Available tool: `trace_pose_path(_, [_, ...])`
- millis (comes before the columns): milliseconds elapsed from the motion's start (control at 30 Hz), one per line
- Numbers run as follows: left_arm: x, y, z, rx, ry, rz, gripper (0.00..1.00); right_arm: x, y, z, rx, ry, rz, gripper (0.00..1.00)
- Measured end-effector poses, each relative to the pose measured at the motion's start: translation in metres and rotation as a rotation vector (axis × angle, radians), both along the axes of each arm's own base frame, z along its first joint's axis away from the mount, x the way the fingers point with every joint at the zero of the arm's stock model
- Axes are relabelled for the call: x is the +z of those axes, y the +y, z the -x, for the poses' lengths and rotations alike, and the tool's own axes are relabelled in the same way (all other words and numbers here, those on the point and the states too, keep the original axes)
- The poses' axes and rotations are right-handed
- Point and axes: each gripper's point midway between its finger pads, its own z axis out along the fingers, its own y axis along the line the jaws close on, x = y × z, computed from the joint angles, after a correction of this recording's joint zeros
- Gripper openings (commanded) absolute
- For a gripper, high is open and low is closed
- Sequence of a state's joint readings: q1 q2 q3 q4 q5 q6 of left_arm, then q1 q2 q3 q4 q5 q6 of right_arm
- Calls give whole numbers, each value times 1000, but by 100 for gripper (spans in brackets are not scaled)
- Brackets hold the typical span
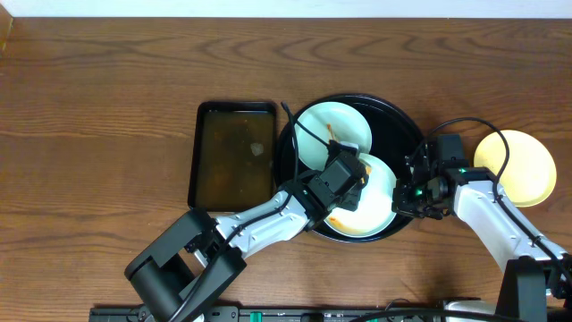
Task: Clean dirty plates on tray and stack at the side
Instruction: 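Scrub the pale blue plate with the sponge in the left gripper, then lift the pale blue plate with the right gripper onto the yellow plate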
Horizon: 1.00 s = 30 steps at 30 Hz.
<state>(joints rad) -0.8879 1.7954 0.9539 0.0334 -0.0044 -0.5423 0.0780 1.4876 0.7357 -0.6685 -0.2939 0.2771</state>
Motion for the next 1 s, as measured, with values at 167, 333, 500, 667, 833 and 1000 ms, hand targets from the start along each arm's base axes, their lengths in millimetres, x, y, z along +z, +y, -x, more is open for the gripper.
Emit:
trace_pose_path(167, [-9, 15, 6, 18, 36, -81, 8, 0, 1, 0, 3, 1, -5, 1])
trace_pose_path(333, [-4, 30, 11, 32, 57, -122, 8, 0, 1, -2, 4, -8, -1, 1])
trace_pose_path(500, [39, 51, 0, 89, 7, -76, 8, 2, 0, -15, 1, -67, 12, 1])
trace_pose_path(667, [69, 101, -19, 218, -1, -73, 8, 6, 0, -32, -1, -136, 12, 1])
trace_pose_path(833, [59, 159, -40, 371, 52, -125, 8, 8, -3, -42, 11, -187, 35, 1])
trace_pose_path(1000, [58, 204, -58, 504, 67, -132, 9, 23, -11, -52, 35, -273, 92, 1])
